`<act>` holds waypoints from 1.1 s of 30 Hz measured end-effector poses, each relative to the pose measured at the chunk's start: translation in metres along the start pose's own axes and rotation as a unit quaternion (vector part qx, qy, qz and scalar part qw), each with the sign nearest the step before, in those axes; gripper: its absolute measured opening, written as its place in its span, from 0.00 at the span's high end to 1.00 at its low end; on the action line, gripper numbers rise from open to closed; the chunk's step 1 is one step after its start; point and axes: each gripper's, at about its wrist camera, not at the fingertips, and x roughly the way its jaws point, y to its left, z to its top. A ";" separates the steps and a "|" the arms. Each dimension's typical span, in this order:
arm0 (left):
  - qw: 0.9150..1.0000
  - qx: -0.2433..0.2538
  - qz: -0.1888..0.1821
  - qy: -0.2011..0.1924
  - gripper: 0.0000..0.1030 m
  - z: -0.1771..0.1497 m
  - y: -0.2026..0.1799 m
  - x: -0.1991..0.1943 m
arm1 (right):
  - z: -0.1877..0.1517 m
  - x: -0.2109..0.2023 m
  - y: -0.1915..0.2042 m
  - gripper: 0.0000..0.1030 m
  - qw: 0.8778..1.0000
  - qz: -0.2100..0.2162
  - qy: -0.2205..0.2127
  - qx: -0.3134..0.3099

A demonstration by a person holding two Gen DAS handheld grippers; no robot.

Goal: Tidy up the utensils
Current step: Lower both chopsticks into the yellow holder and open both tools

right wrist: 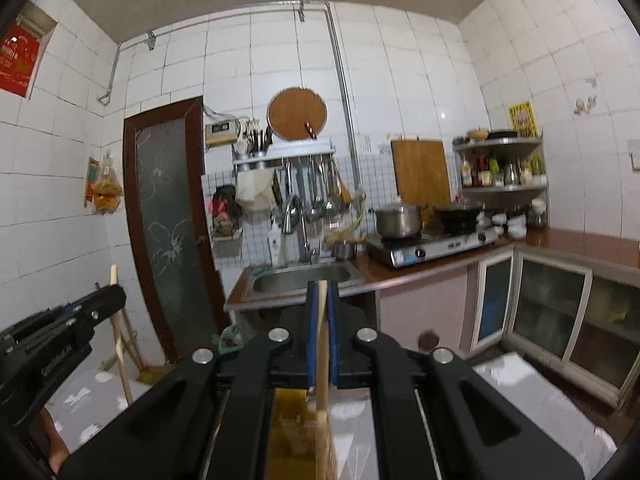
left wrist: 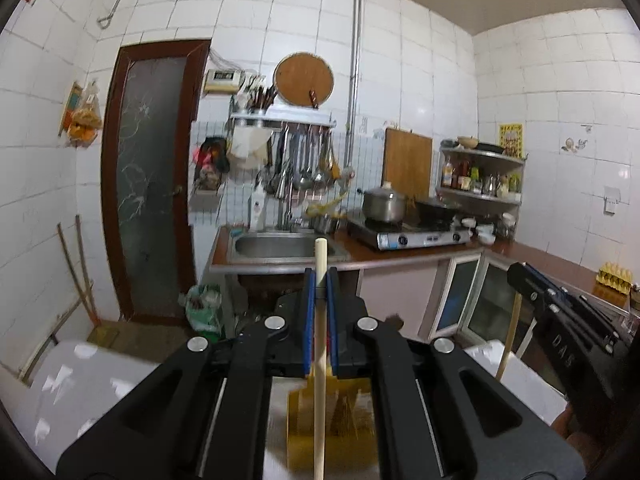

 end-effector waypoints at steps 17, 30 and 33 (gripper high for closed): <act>0.999 0.014 -0.001 -0.049 0.96 -0.027 -0.009 0.102 | -0.017 0.082 -0.005 0.95 0.998 0.012 -0.054 0.036; 0.999 0.005 0.037 0.025 0.92 -0.064 0.024 0.119 | -0.074 0.112 -0.003 0.92 0.997 -0.011 0.070 -0.015; 0.998 0.008 0.052 0.027 0.43 -0.057 0.037 0.093 | -0.069 0.095 -0.011 0.39 0.997 -0.023 0.077 -0.007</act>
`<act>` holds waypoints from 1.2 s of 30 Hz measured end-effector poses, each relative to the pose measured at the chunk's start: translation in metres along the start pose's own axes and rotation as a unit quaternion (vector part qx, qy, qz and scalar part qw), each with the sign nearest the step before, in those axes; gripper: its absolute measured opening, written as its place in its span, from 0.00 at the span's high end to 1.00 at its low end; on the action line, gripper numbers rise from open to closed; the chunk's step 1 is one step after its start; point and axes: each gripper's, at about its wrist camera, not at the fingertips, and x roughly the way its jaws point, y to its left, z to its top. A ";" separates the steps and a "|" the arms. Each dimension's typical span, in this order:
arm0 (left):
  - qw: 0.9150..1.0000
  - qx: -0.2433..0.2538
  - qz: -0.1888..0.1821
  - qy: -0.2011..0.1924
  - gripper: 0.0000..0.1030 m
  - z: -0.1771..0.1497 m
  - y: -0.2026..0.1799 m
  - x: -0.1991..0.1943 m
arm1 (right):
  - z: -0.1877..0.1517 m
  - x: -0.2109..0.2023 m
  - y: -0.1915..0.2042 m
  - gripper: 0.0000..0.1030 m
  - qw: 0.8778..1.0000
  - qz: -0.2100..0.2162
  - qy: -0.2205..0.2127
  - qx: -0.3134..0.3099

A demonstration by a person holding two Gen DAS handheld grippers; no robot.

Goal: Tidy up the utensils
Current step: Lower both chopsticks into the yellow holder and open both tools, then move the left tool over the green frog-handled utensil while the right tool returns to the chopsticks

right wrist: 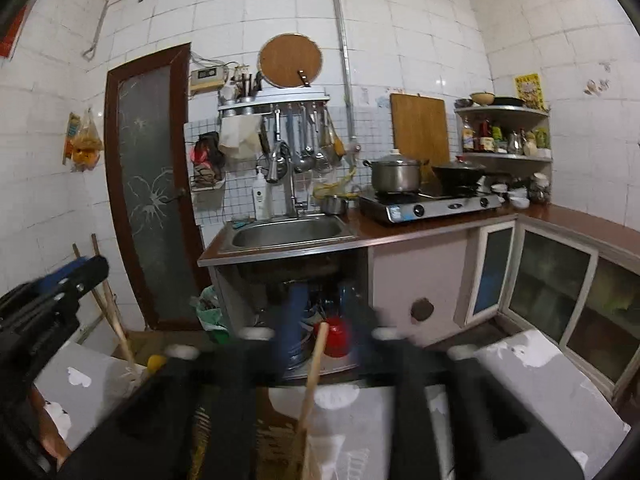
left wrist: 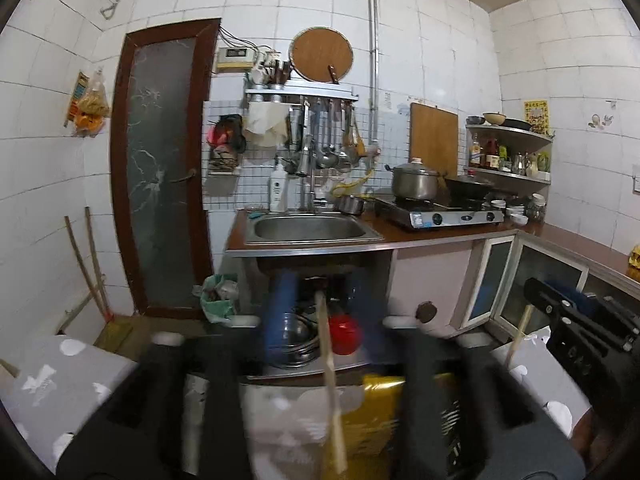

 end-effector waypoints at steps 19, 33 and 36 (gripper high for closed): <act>0.997 0.014 0.045 0.066 0.05 -0.046 0.058 -0.163 | -0.065 -0.133 -0.025 0.32 0.995 0.028 0.098 -0.005; 0.986 0.012 0.052 0.158 0.05 -0.132 0.044 -0.170 | -0.163 -0.141 -0.032 0.34 0.977 -0.002 0.215 -0.006; 0.982 0.005 0.047 0.181 0.05 -0.146 0.041 -0.159 | -0.181 -0.133 -0.031 0.37 0.967 -0.013 0.254 -0.004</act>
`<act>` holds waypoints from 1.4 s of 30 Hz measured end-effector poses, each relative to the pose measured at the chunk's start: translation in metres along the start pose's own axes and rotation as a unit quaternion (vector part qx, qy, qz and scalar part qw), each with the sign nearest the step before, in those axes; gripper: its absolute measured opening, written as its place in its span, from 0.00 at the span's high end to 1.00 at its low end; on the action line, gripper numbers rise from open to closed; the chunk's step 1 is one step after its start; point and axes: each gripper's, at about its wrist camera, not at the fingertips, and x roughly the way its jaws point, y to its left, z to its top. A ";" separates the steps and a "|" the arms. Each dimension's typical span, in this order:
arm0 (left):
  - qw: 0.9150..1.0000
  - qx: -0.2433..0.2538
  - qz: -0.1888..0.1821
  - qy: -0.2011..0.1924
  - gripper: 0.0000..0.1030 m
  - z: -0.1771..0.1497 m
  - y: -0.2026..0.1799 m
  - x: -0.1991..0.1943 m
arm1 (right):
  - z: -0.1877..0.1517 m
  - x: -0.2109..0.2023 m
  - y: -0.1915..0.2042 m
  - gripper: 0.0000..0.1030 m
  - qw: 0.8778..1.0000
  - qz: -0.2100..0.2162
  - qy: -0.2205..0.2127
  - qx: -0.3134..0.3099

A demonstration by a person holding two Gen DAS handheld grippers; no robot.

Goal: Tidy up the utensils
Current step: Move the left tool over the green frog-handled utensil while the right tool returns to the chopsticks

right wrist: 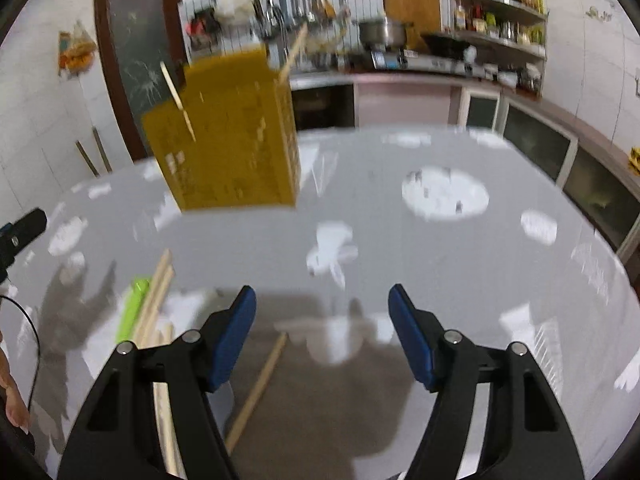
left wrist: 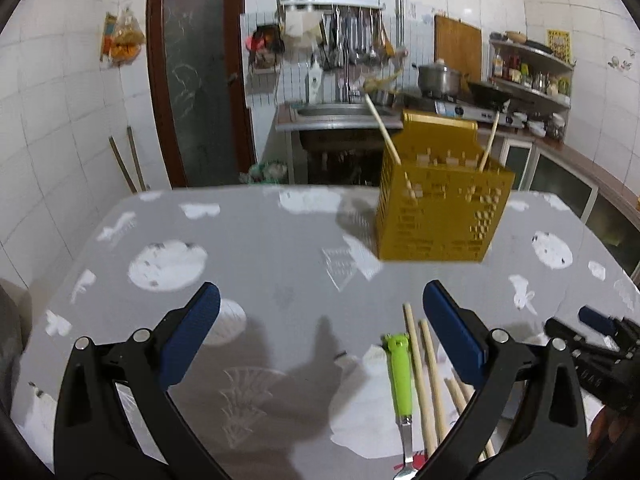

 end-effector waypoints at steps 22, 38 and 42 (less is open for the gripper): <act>0.988 -0.041 -0.043 0.145 0.20 -0.034 -0.015 0.085 | -0.003 0.037 0.008 1.00 0.998 0.020 0.064 0.018; 0.985 0.001 -0.047 0.163 0.39 -0.035 -0.039 0.092 | 0.009 0.030 -0.006 0.96 0.998 0.028 0.047 0.013; 0.986 0.017 -0.044 0.160 0.44 -0.038 -0.044 0.090 | 0.007 0.026 -0.005 0.96 0.999 0.026 0.046 0.012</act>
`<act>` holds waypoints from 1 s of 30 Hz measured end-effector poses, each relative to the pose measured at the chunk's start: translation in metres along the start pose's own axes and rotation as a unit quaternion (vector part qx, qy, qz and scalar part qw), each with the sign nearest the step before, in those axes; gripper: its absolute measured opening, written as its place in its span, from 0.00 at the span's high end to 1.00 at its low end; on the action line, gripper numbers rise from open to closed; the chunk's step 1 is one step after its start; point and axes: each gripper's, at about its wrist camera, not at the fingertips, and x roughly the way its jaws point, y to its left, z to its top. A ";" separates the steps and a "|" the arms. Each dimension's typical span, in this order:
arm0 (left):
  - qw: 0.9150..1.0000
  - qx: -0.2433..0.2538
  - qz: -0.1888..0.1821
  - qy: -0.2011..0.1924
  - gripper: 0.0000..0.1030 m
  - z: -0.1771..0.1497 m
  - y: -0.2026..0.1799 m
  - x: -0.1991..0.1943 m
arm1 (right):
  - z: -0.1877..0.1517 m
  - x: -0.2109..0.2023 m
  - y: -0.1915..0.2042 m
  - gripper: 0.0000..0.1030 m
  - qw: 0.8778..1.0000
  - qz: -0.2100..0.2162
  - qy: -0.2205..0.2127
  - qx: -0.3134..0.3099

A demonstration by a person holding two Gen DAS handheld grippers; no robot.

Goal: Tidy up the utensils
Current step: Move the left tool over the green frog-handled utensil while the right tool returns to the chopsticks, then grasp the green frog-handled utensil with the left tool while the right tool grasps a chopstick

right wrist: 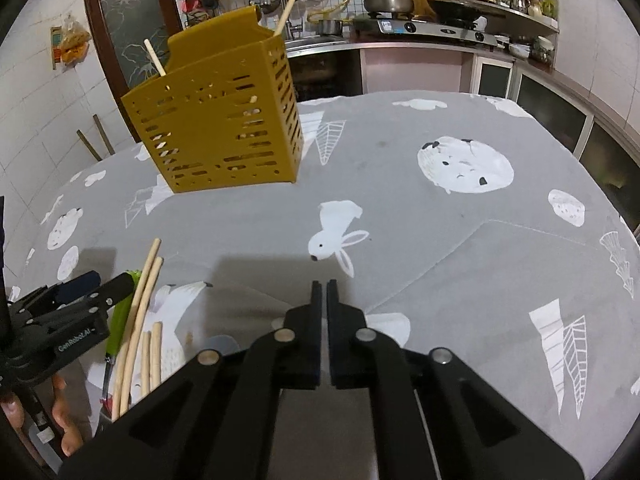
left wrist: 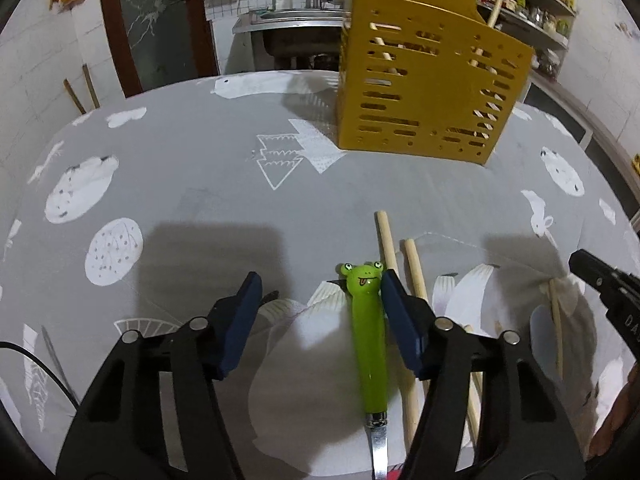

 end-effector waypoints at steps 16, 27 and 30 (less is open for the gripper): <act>0.999 0.000 -0.008 -0.038 0.57 0.039 0.003 -0.020 | -0.010 0.000 -0.008 0.96 0.999 0.004 0.027 0.028; 0.999 -0.012 -0.010 -0.043 0.53 0.048 0.017 -0.023 | -0.015 0.005 0.007 0.58 0.999 0.006 0.033 0.043; 0.999 -0.008 -0.007 -0.039 0.49 0.041 0.017 -0.023 | -0.016 0.004 0.013 0.69 0.999 -0.023 0.023 0.028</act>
